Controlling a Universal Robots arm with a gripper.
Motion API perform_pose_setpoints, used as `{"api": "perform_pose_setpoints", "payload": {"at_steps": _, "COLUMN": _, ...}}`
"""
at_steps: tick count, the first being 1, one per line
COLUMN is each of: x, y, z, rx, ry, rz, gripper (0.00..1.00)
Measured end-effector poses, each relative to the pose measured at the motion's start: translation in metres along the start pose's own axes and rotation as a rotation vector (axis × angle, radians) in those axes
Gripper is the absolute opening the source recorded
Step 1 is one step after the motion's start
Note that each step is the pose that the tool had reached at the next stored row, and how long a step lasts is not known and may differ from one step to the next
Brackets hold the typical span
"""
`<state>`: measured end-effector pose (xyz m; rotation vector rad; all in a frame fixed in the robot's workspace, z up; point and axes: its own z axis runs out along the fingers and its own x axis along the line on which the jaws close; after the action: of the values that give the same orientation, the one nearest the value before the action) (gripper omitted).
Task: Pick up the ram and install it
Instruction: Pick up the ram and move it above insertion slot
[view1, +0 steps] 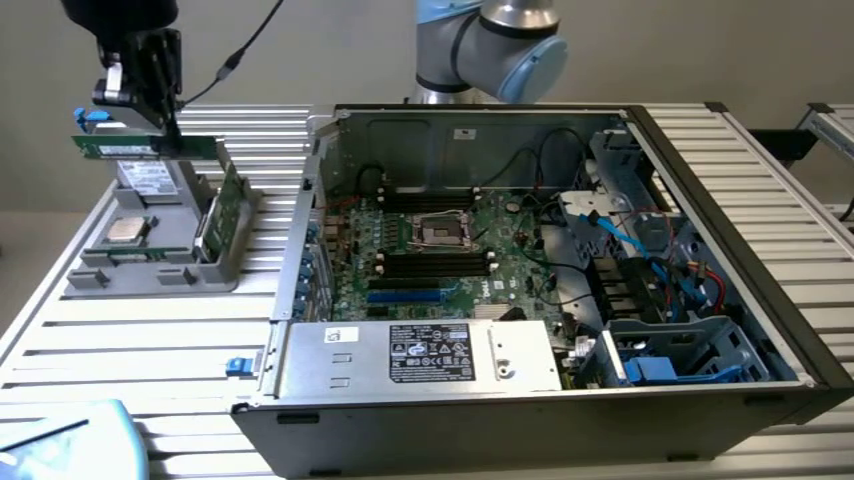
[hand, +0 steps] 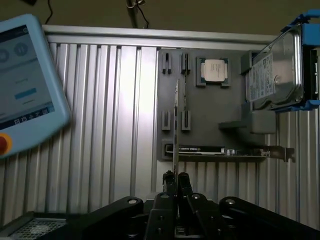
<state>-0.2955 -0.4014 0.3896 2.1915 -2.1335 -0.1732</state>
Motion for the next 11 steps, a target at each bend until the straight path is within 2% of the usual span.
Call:
{"api": "perform_pose_setpoints", "payload": {"at_steps": 6, "x": 0.000, "y": -0.0256, "z": -0.0106, "rx": 0.0008, "ry": -0.0302, "rz": -0.004, "gripper": 0.14}}
{"api": "perform_pose_setpoints", "payload": {"at_steps": 9, "x": 0.001, "y": -0.0382, "z": -0.0169, "rx": 0.0010, "ry": -0.0409, "rz": -0.006, "gripper": 0.14}}
{"api": "perform_pose_setpoints", "payload": {"at_steps": 11, "x": 0.001, "y": -0.0448, "z": -0.0200, "rx": 0.0029, "ry": -0.0449, "rz": -0.006, "gripper": 0.14}}
